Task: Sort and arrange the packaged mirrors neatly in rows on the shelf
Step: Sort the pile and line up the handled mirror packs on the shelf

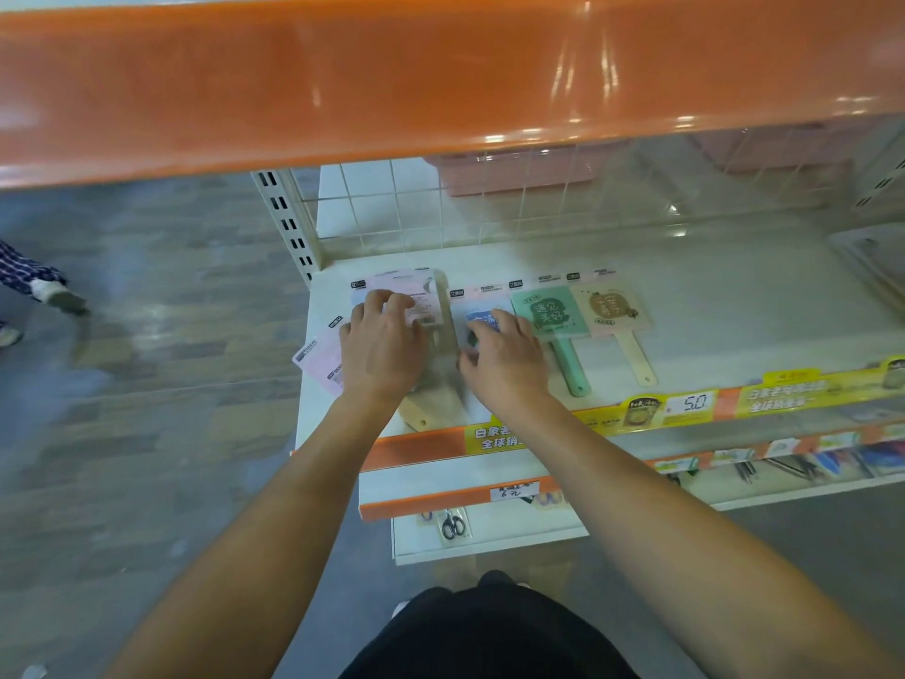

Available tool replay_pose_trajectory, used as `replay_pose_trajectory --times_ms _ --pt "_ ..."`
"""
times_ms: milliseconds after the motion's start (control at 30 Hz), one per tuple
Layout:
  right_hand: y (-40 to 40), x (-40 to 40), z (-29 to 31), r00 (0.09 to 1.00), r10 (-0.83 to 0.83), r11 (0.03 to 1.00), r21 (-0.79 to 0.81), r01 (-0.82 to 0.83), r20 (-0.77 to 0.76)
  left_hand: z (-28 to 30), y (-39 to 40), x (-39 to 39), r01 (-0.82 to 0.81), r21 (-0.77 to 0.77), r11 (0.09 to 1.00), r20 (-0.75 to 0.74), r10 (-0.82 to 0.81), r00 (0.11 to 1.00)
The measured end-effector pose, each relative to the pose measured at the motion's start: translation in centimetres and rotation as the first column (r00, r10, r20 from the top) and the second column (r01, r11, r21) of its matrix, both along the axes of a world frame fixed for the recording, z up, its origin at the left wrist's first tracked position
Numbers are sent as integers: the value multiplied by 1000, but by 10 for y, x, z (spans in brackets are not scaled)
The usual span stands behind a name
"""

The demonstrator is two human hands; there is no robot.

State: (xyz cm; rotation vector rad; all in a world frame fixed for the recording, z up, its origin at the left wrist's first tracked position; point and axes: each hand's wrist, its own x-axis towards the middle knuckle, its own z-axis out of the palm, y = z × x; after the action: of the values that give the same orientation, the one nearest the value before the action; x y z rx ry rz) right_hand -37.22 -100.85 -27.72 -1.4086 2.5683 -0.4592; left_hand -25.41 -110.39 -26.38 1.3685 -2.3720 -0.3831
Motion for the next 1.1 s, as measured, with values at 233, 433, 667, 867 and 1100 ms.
replay_pose_trajectory --times_ms 233,433,667,867,1100 --pt "8 -19 2 1000 8 995 -97 -5 28 2 8 -18 67 6 998 12 -67 998" --pt "19 -30 -5 1000 -15 995 -102 16 17 -4 19 -30 103 16 995 -9 -103 995" --pt "-4 9 10 994 95 922 -380 -66 58 3 2 16 -41 -31 999 -33 40 999" --pt "-21 56 10 970 241 908 -359 -217 24 -2 -10 74 -165 -61 984 -62 161 985" --pt "-34 98 4 944 327 902 -285 -325 -43 -11 -6 120 -227 -82 971 8 228 974"
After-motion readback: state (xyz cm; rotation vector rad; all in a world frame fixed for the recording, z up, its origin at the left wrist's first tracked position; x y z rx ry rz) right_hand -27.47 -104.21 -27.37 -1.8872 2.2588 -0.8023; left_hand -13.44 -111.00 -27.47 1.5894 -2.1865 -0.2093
